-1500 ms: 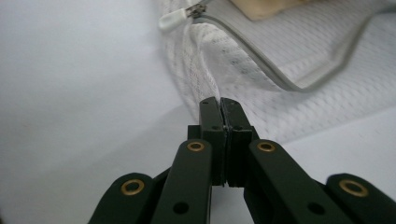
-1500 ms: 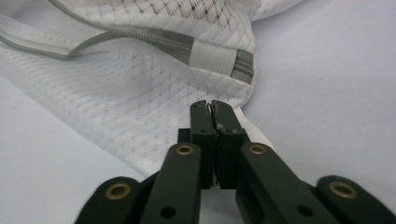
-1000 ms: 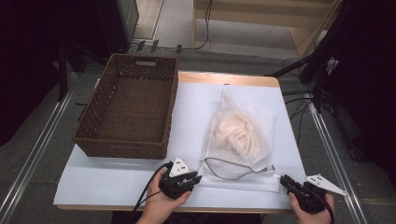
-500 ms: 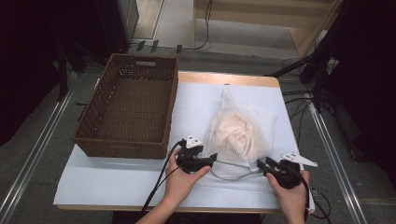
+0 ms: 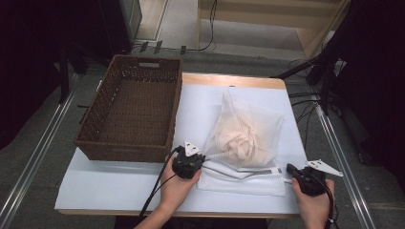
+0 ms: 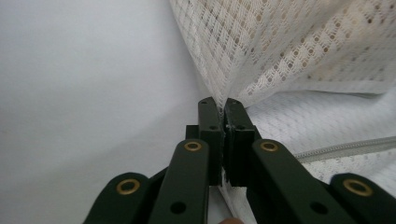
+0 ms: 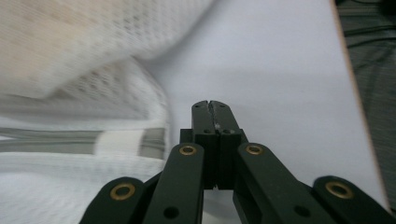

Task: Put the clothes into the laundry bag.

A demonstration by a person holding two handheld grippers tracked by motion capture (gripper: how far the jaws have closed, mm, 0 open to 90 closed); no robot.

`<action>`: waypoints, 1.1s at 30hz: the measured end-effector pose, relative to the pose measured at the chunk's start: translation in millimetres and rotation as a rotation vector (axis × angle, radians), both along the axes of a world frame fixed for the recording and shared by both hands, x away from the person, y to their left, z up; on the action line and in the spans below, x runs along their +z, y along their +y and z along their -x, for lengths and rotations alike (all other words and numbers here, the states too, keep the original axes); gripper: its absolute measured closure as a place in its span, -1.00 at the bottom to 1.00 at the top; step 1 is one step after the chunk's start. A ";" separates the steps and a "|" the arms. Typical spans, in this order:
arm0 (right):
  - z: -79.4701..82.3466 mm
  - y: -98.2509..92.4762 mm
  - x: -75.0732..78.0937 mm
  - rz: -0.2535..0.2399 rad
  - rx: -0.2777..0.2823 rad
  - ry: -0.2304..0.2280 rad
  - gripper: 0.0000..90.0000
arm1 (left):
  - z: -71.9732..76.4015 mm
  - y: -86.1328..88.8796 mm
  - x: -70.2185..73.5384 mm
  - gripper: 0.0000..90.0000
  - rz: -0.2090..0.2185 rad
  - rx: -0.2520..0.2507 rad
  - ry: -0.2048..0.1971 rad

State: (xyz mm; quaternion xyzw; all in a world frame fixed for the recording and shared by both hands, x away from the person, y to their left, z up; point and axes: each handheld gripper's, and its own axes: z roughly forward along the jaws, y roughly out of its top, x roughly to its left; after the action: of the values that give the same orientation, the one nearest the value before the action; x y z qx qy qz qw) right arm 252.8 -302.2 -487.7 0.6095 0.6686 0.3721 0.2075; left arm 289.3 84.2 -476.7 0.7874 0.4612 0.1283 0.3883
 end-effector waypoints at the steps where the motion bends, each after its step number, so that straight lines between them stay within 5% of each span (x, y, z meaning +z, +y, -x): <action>1: 2.3 -1.5 0.8 -0.041 0.026 -0.027 1.00 | 1.1 0.3 0.3 0.88 -0.001 -0.007 -0.004; 6: 10.8 14.1 9.8 -0.052 0.113 -0.104 0.86 | 6.9 2.2 1.4 0.47 0.028 -0.047 -0.034; 9: 12.1 20.5 9.1 -0.063 0.152 -0.116 0.71 | 15.7 6.1 5.0 -0.05 0.070 -0.069 -0.116; 13: 11.5 26.2 6.9 -0.063 0.177 -0.122 0.00 | 25.9 16.3 6.6 -0.42 0.112 -0.099 -0.169; 18: 12.3 35.3 7.1 -0.025 0.177 -0.116 -0.71 | 35.6 37.9 14.1 -0.70 0.162 -0.115 -0.150; 25: 14.3 36.2 5.8 -0.029 0.190 -0.121 -0.77 | 50.0 72.0 16.5 -0.99 0.214 -0.183 -0.165; 33: 13.5 37.3 1.6 -0.005 0.199 -0.110 -0.79 | 62.2 104.6 17.7 -0.99 0.179 -0.154 -0.207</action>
State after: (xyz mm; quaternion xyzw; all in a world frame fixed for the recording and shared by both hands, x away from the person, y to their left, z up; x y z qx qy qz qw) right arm 239.3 -264.9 -486.0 0.5193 0.7124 0.4254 0.2046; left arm 227.0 188.8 -459.1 0.7652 0.3665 0.1371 0.5112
